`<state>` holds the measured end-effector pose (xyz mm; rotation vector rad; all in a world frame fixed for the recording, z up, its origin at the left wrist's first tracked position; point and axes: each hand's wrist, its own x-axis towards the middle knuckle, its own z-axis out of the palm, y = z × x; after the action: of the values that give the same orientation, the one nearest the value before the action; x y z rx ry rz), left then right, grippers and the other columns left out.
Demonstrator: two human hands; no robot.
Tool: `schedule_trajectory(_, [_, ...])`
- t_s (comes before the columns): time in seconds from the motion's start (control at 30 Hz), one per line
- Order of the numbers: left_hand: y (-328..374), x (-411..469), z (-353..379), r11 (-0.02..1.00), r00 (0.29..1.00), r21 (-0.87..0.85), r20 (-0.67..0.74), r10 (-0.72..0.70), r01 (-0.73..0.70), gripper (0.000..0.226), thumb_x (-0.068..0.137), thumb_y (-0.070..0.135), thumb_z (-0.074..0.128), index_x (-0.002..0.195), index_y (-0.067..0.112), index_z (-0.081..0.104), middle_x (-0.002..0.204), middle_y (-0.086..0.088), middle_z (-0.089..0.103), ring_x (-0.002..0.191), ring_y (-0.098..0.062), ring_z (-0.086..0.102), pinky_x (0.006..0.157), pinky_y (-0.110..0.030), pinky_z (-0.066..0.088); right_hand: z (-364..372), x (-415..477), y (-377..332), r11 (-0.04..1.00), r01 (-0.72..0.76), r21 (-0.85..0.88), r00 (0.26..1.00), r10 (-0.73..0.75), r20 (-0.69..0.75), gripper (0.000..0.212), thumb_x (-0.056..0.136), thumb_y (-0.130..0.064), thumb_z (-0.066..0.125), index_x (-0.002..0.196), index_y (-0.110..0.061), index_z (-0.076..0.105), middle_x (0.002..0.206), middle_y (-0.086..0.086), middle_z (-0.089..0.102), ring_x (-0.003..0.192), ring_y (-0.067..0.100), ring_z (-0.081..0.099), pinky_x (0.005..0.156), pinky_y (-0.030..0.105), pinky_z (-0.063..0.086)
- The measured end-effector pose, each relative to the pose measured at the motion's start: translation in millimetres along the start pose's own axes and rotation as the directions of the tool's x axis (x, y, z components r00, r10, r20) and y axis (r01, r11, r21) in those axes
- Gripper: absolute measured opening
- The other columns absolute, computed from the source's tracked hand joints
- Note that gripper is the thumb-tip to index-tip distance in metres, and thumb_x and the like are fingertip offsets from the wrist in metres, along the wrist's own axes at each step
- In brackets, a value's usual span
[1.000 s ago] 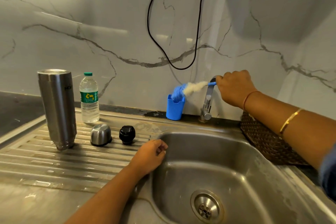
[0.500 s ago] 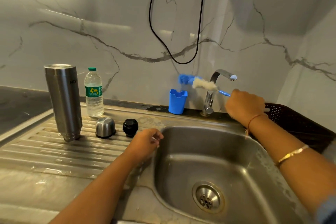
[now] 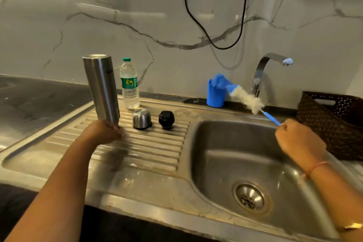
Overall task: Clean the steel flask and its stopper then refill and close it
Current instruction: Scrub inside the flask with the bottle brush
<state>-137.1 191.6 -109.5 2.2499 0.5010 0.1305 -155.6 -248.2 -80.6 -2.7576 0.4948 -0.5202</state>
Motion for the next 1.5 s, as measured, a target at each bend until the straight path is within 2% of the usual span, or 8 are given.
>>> schedule_trajectory(0.07, [-5, 9, -6, 0.995, 0.992, -0.042, -0.087, -0.091, 0.087, 0.040, 0.070, 0.011, 0.083, 0.101, -0.004, 0.062, 0.089, -0.022, 0.062, 0.079, -0.030, 0.057, 0.084, -0.044, 0.050, 0, -1, 1, 1.000, 0.006, 0.010, 1.000, -0.006, -0.015, 0.030, 0.095, -0.021, 0.037, 0.111, -0.007, 0.057, 0.115, 0.023, 0.059, 0.100, 0.039, 0.055, 0.077, 0.037, 0.036])
schedule_trajectory(0.2, [-7, 26, -10, 0.980, 0.950, -0.122, -0.254, -0.181, 0.154, 0.100, 0.064, 0.023, 0.088, 0.140, 0.006, 0.026, 0.139, -0.024, 0.036, 0.126, -0.043, 0.039, 0.102, -0.055, 0.039, 2, -3, 7, 1.000, 0.010, 0.029, 1.000, -0.009, -0.025, 0.027, 0.094, -0.021, 0.036, 0.103, -0.008, 0.057, 0.108, 0.021, 0.061, 0.092, 0.037, 0.056, 0.077, 0.038, 0.042])
schedule_trajectory(0.37, [-2, 43, 1, 0.945, 0.957, -0.323, -0.260, -0.132, 0.042, 0.115, 0.067, 0.015, 0.085, 0.149, 0.023, 0.005, 0.152, -0.017, 0.019, 0.139, -0.039, 0.024, 0.113, -0.053, 0.025, 5, -5, 14, 0.999, 0.008, 0.041, 1.000, -0.007, -0.024, 0.027, 0.093, -0.022, 0.036, 0.099, -0.009, 0.058, 0.106, 0.022, 0.062, 0.092, 0.039, 0.056, 0.079, 0.040, 0.044])
schedule_trajectory(0.57, [-2, 46, 12, 0.899, 0.957, -0.431, -0.283, -0.055, -0.076, 0.113, 0.076, 0.013, 0.078, 0.150, 0.023, -0.007, 0.143, -0.018, 0.043, 0.132, -0.037, 0.040, 0.111, -0.052, 0.028, 10, -8, 19, 0.998, 0.035, 0.049, 0.996, -0.031, -0.087, 0.025, 0.094, -0.025, 0.036, 0.086, -0.010, 0.055, 0.095, 0.020, 0.063, 0.081, 0.037, 0.056, 0.070, 0.038, 0.045])
schedule_trajectory(0.8, [-6, 38, 16, 0.950, 0.904, -0.297, -0.425, -0.037, -0.101, 0.088, 0.066, 0.023, 0.085, 0.135, 0.016, 0.030, 0.129, -0.017, 0.051, 0.116, -0.039, 0.051, 0.098, -0.054, 0.043, 11, -7, 24, 0.996, 0.026, 0.082, 0.992, -0.016, -0.126, 0.025, 0.089, -0.029, 0.046, 0.073, -0.012, 0.052, 0.077, 0.016, 0.061, 0.068, 0.033, 0.053, 0.060, 0.034, 0.040])
schedule_trajectory(1.0, [4, 15, 22, 0.939, 0.907, -0.306, -0.422, 0.016, -0.159, 0.083, 0.066, 0.029, 0.084, 0.129, 0.013, 0.033, 0.121, -0.015, 0.053, 0.107, -0.036, 0.055, 0.090, -0.050, 0.048, 11, -10, 38, 0.990, 0.067, 0.122, 0.994, -0.055, -0.099, 0.030, 0.090, -0.038, 0.049, 0.068, -0.016, 0.051, 0.059, 0.006, 0.055, 0.055, 0.023, 0.052, 0.049, 0.028, 0.034])
schedule_trajectory(1.3, [75, -25, 76, 0.790, 0.956, -0.543, -0.225, 0.190, -0.285, 0.082, 0.062, 0.035, 0.085, 0.127, 0.012, 0.041, 0.106, -0.008, 0.061, 0.082, -0.021, 0.063, 0.066, -0.034, 0.052, 17, -9, 55, 0.924, 0.015, 0.381, 0.999, -0.029, 0.029, 0.046, 0.092, -0.035, 0.053, 0.055, -0.013, 0.040, 0.052, 0.003, 0.044, 0.051, 0.019, 0.042, 0.050, 0.032, 0.028])
schedule_trajectory(1.5, [167, -25, 113, 0.688, 0.958, -0.697, 0.004, 0.286, -0.203, 0.075, 0.081, 0.021, 0.074, 0.131, 0.016, 0.018, 0.109, -0.008, 0.054, 0.085, -0.020, 0.063, 0.069, -0.034, 0.054, 25, -13, 49, 0.805, -0.019, 0.594, 0.998, -0.024, 0.065, 0.046, 0.092, -0.035, 0.056, 0.054, -0.014, 0.040, 0.051, 0.002, 0.041, 0.050, 0.016, 0.041, 0.051, 0.031, 0.029])
